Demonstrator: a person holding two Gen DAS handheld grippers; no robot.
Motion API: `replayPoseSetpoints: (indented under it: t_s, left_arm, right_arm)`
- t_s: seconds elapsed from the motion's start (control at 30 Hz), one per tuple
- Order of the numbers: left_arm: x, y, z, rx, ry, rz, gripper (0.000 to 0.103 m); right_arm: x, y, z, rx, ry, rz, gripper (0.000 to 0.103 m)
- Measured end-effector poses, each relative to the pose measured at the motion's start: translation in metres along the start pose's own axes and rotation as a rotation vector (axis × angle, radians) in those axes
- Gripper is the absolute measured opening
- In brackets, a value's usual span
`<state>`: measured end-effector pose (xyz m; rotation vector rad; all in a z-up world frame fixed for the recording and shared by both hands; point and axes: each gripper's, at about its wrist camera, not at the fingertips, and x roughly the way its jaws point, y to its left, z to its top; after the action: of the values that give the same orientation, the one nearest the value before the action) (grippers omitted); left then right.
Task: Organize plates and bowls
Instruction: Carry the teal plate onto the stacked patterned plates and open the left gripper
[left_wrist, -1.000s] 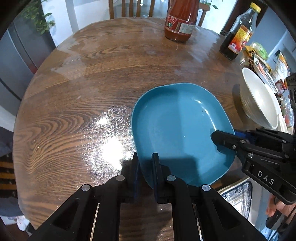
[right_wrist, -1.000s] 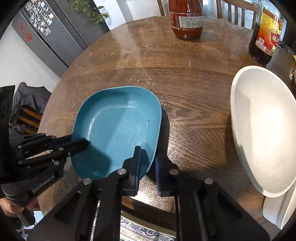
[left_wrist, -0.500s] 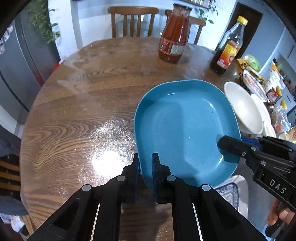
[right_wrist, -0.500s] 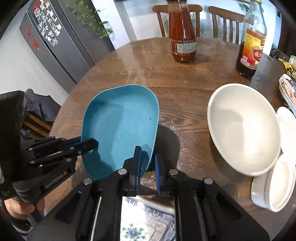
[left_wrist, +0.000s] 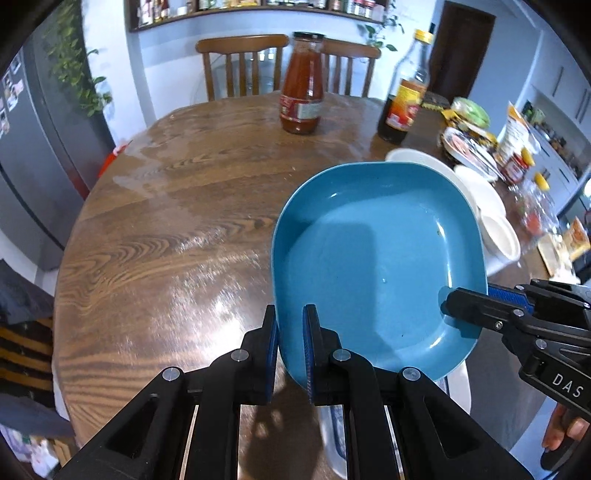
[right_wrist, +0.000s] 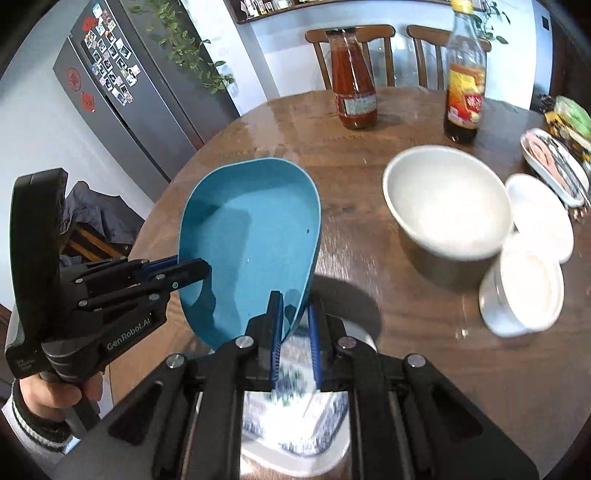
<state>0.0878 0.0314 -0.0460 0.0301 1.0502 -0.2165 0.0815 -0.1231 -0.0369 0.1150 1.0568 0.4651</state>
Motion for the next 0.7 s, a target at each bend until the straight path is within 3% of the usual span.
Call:
replayPoseSetpoints:
  t_s: [0.33, 0.7]
  left_arm:
    - [-0.001, -0.026, -0.031, 0.079, 0.060, -0.002, 0.010]
    - [0.003, -0.036, -0.054, 0.089, 0.104, 0.013, 0.010]
  right_arm:
    - [-0.011, -0.010, -0.048, 0.068, 0.047, 0.012, 0.016]
    - [-0.004, -0.010, -0.080, 0.074, 0.103, 0.011, 0.017]
